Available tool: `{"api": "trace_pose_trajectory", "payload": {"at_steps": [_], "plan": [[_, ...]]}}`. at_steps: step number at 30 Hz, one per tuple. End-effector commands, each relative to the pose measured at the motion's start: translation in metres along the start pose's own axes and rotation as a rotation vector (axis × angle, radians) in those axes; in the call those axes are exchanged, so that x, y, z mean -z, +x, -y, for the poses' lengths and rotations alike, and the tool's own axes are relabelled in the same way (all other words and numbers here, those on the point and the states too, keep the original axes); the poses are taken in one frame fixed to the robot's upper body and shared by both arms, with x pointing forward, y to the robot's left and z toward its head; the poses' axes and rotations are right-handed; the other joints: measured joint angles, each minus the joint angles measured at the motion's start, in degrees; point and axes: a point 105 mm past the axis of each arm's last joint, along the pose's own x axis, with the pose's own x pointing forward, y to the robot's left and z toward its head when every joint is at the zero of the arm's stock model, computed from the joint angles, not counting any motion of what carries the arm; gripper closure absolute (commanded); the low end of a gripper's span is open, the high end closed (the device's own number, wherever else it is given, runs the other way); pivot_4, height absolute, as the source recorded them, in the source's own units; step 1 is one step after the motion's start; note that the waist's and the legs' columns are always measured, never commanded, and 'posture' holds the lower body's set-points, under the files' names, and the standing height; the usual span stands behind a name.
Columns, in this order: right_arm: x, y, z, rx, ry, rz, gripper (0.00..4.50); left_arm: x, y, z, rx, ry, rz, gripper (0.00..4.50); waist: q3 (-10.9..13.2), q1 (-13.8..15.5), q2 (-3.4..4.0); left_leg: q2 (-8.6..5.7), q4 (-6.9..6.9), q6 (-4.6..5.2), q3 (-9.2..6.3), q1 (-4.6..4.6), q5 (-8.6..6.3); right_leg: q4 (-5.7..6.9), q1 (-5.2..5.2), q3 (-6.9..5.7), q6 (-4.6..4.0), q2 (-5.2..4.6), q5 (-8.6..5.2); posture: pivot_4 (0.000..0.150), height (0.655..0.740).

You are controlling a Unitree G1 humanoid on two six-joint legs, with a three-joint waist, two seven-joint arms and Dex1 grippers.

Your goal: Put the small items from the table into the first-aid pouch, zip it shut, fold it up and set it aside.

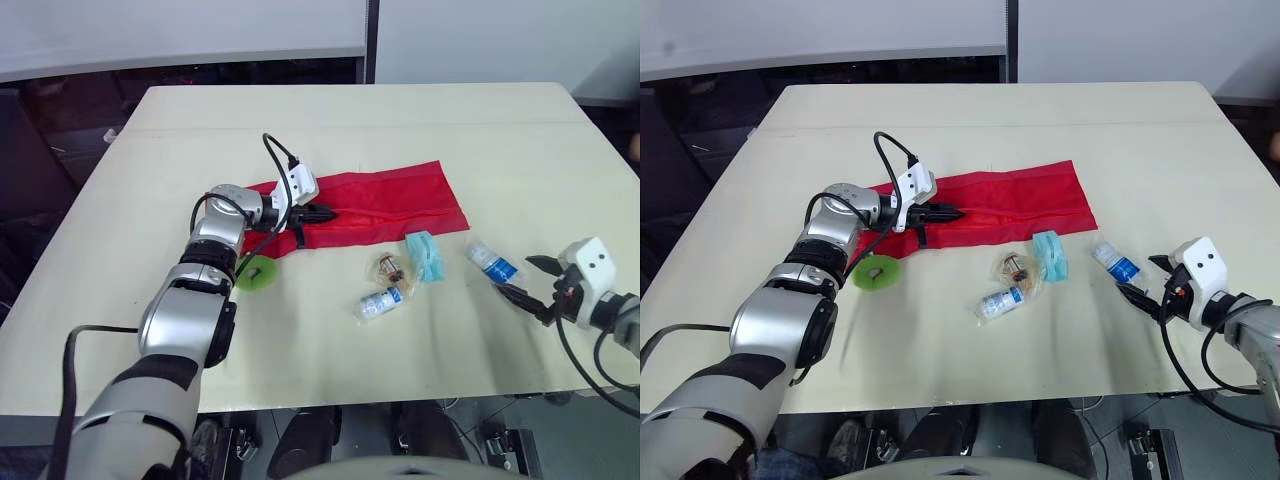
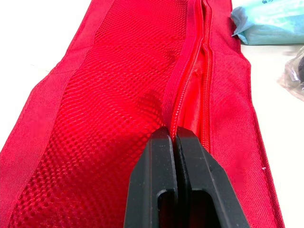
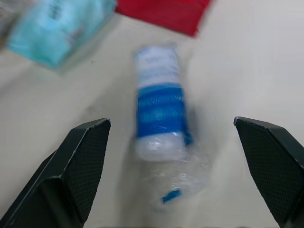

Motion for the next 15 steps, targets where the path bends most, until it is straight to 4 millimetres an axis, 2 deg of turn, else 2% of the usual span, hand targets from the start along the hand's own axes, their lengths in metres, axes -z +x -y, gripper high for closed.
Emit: {"api": "trace_pose_trajectory", "payload": {"at_steps": [1,3,4,5,6,7,8,10,11,13,15], "plan": [[-0.0039,0.001,0.0018,0.007,-0.037,0.006,0.07,-0.017,-0.0048,-0.0106,-0.037,0.036,0.043,4.5,0.0,-0.02,0.0,0.0,0.0,0.0,0.0,0.01,0.0,0.01,0.0,0.0,0.0,0.0,0.0,0.15,0.7368],[-0.0049,0.0021,0.0017,0.005,-0.03,0.015,0.07,-0.0185,-0.0044,-0.0112,-0.04,0.037,0.048,4.5,0.0,-0.04,0.0,0.0,0.0,0.0,0.0,0.0,0.0,0.01,0.0,0.0,0.0,0.0,0.0,0.15,0.7368],[-0.005,0.0027,0.0014,0.003,-0.031,0.016,0.55,-0.0191,-0.004,-0.0112,-0.039,0.037,0.05,4.5,0.0,-0.04,0.0,0.0,0.0,0.0,0.0,0.0,0.0,0.01,0.0,0.0,0.0,0.01,0.0,0.15,0.7368],[-0.0054,0.003,0.0013,0.002,-0.035,0.02,0.58,-0.0195,-0.0036,-0.011,-0.038,0.037,0.051,4.5,0.0,-0.05,0.0,0.0,0.0,0.0,0.0,0.01,0.0,0.01,0.0,0.0,0.0,0.0,0.0,0.15,0.7368],[-0.0059,0.0032,0.0008,-0.001,-0.038,0.024,0.82,-0.0196,-0.0033,-0.0108,-0.037,0.038,0.052,4.5,0.0,-0.05,0.0,0.0,0.0,0.0,0.0,0.0,0.0,0.01,0.0,0.0,0.0,0.0,0.0,0.15,0.7368],[-0.0063,0.0034,0.0008,-0.001,-0.038,0.028,1.44,-0.0197,-0.003,-0.0107,-0.037,0.038,0.052,4.5,0.0,-0.05,0.0,0.0,0.0,0.0,0.01,0.01,0.0,0.01,0.0,0.0,0.0,0.0,0.0,0.15,0.7368],[-0.0068,0.0033,0.0008,0.0,-0.038,0.034,1.79,-0.0198,-0.0028,-0.0107,-0.037,0.038,0.053,4.5,0.0,-0.05,0.0,0.0,0.0,0.0,0.01,0.01,0.0,0.01,0.0,0.0,0.0,0.0,0.0,0.15,0.7368],[-0.0071,0.0026,0.0002,0.0,-0.039,0.039,2.89,-0.0198,-0.0026,-0.0108,-0.039,0.038,0.054,4.5,0.0,-0.06,0.0,0.0,0.0,0.0,-0.01,0.0,0.0,0.01,0.0,-0.01,0.0,0.01,0.0,0.15,0.7368],[-0.0073,0.0017,-0.0007,-0.003,-0.038,0.042,3.58,-0.02,-0.0024,-0.0109,-0.04,0.037,0.055,4.5,0.0,-0.06,0.0,0.0,0.0,0.0,-0.01,0.0,0.0,0.01,0.0,-0.01,0.0,0.01,0.0,0.15,0.7368],[-0.007,-0.0007,-0.0028,-0.011,-0.041,0.041,4.44,-0.0207,-0.0019,-0.0112,-0.043,0.036,0.058,4.5,0.0,-0.05,0.0,0.0,0.0,0.0,0.0,0.0,0.0,0.0,0.0,-0.01,0.0,0.01,0.0,0.15,0.7368],[-0.0066,-0.0036,-0.0046,-0.02,-0.056,0.034,4.48,-0.0219,-0.001,-0.0114,-0.044,0.034,0.063,4.5,0.0,0.0,0.0,0.0,0.0,0.0,0.0,0.01,0.0,0.01,0.0,0.0,0.0,0.0,0.0,0.15,0.7368]]}}
